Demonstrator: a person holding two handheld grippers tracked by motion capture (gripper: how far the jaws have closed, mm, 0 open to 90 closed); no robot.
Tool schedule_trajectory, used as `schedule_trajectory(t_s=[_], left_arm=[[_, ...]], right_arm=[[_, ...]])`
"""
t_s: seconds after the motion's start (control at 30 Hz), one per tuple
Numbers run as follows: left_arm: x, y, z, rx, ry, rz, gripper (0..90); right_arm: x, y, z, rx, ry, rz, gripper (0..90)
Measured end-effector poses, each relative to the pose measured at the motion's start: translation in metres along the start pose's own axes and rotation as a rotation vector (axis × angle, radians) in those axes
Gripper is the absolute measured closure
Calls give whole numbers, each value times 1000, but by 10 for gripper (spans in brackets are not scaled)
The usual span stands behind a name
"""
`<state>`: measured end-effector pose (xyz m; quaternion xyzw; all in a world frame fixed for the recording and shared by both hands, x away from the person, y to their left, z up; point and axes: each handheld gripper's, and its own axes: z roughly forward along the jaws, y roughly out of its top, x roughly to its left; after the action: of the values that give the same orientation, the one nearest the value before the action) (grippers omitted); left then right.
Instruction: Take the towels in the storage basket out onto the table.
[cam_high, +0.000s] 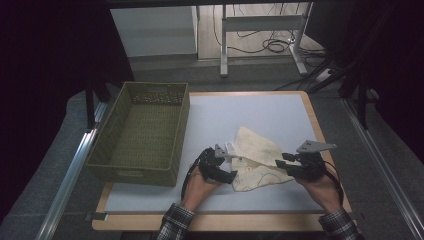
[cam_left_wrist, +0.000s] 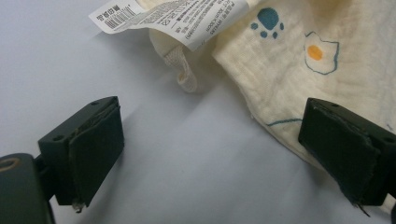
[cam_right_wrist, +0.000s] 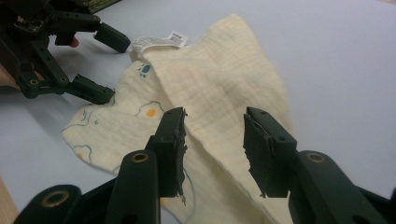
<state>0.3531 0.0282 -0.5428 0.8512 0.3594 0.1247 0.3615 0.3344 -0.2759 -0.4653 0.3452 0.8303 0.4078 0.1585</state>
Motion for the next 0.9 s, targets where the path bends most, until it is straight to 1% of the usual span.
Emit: schedule_trajectory(t_s=[0.17,0.23,0.3,0.4,0.47,0.5,0.53,0.57,0.63,0.67,0.73,0.8,0.83,0.9], left_arm=[[0,-1,0,-5,2,-2,68],[0,-1,0,-1,1,2,69],[0,-1,1,-10,1,-6,70],[0,-1,0,-8,2,-4,71],[0,-1,0,-8,1,-6,71],[0,-1,0,-9,1,-6,72],[0,-1,0,-9,1,-6,72],[0,-1,0,-9,1,-7,73],[0,-1,0,-9,2,-6,74],[0,-1,0,-8,1,-5,74],[0,-1,0,-9,2,-5,74],[0,-1,0,-11,3,-6,75],[0,-1,0,-12,3,-7,75],[0,-1,0,-8,3,-3,75]], right_arm=[[10,11,31,14,38,-30,579],[15,16,44,23,53,-46,552],[20,20,57,32,57,-74,520],[27,24,75,53,43,-125,503],[30,25,86,81,18,-154,512],[30,24,91,96,3,-165,553],[30,23,95,118,-12,-175,620],[29,23,97,122,-20,-177,657],[27,21,97,122,-21,-164,786],[25,22,95,113,-23,-153,830],[22,24,90,96,-30,-140,854],[15,29,83,83,-54,-125,860],[10,32,78,73,-68,-115,862],[-2,38,69,61,-81,-80,862]])
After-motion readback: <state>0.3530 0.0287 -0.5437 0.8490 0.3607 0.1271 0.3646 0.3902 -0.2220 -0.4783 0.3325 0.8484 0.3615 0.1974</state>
